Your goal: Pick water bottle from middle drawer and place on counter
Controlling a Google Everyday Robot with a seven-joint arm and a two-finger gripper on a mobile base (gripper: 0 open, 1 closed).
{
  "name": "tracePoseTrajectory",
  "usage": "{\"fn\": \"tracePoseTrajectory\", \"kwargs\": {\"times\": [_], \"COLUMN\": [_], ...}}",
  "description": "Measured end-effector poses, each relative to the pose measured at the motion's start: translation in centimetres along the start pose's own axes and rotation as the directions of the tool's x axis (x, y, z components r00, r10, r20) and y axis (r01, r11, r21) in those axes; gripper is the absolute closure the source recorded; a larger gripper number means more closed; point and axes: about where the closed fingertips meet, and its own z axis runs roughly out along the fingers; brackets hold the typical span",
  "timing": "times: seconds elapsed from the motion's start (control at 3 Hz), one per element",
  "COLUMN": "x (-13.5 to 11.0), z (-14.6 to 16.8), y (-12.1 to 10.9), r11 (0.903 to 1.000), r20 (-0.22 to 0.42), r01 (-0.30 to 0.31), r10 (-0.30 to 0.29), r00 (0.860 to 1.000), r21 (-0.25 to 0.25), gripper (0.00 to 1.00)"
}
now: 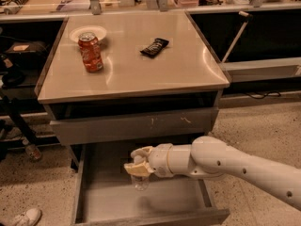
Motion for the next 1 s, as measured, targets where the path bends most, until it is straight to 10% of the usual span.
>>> {"fn": "tracePoseTrajectory", "kwargs": {"times": [1.0], "x": [-7.1], "z": [-3.4], "y": [1.3], "r11": [0.9985], "r20": [-0.041], "r01": [0.046], "r10": [-0.045], "r00": [0.998], "r21": [0.030], "gripper": [1.00]}}
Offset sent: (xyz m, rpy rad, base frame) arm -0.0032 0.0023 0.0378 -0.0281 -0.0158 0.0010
